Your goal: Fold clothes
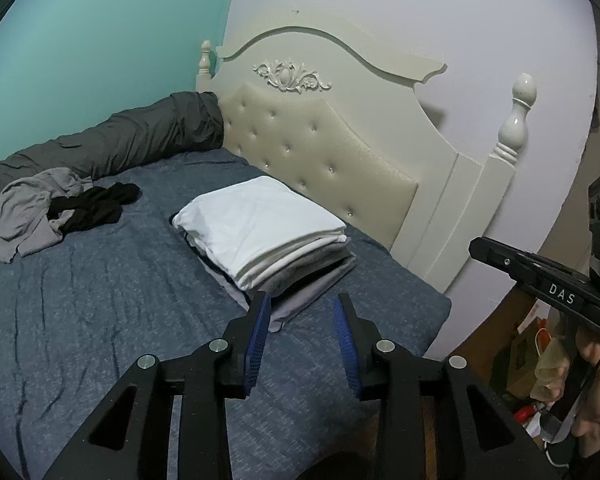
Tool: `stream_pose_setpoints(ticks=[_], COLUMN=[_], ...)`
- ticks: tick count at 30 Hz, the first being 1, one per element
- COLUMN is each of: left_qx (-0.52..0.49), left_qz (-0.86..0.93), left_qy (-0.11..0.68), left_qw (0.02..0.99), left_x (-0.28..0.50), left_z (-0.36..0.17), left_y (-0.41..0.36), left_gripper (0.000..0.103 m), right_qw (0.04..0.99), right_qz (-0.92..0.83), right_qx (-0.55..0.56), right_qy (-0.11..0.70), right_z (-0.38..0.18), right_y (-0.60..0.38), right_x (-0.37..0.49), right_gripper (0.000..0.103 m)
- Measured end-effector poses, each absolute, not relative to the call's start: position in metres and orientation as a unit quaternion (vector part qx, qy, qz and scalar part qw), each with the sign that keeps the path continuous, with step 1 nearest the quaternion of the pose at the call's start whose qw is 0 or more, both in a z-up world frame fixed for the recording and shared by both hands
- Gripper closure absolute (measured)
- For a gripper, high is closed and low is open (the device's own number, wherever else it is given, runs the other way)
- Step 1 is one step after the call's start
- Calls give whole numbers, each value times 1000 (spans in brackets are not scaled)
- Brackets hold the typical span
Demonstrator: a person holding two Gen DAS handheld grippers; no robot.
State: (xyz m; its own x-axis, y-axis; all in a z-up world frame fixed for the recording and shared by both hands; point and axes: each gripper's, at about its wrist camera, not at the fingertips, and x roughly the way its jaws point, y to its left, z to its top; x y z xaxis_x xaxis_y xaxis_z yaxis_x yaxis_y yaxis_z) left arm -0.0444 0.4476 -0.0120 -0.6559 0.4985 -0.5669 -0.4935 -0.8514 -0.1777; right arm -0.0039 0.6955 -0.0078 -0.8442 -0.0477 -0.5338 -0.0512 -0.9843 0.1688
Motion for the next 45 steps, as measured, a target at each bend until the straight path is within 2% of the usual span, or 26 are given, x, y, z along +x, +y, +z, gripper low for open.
stream_pose_setpoints(ticks=[3, 8, 14, 16, 19, 23, 31, 33, 35, 38, 42, 45], left_qx=[-307, -298, -293, -291, -288, -285, -284, -285, -285, -282, -281, -278], left_qz=[912, 916, 918, 919, 920, 922, 923, 923, 922, 923, 925, 927], left_qy=[-6, -4, -2, -1, 0, 2, 7, 8, 6, 4, 6, 5], left_qw=[271, 269, 268, 266, 265, 262, 259, 260, 261, 260, 257, 252], left_x=[-37, -24, -13, -11, -7, -4, -1, 0, -1, 0, 1, 2], left_z=[-8, -2, 0, 0, -1, -2, -5, -6, -6, -6, -8, -8], left_y=[439, 429, 421, 419, 416, 414, 414, 414, 414, 413, 415, 415], left_gripper=[66, 56, 50, 47, 36, 35, 32, 30, 23, 18, 14, 5], right_qw=[-2, -7, -6, -3, 0, 3, 16, 20, 22, 25, 29, 32], right_qz=[957, 958, 960, 961, 961, 961, 961, 961, 961, 961, 961, 961], right_qx=[-277, -272, -266, -265, -263, -264, -264, -263, -263, -263, -262, -262], right_qy=[88, 87, 85, 84, 82, 82, 80, 79, 79, 79, 79, 79], right_z=[-7, -5, -6, -6, -6, -7, -13, -14, -15, -15, -16, -17], right_y=[686, 672, 659, 657, 655, 653, 651, 651, 651, 651, 651, 651], right_x=[4, 18, 32, 34, 37, 41, 45, 47, 48, 49, 51, 53], right_gripper=[86, 86, 84, 76, 68, 52, 40, 31, 26, 18, 14, 13])
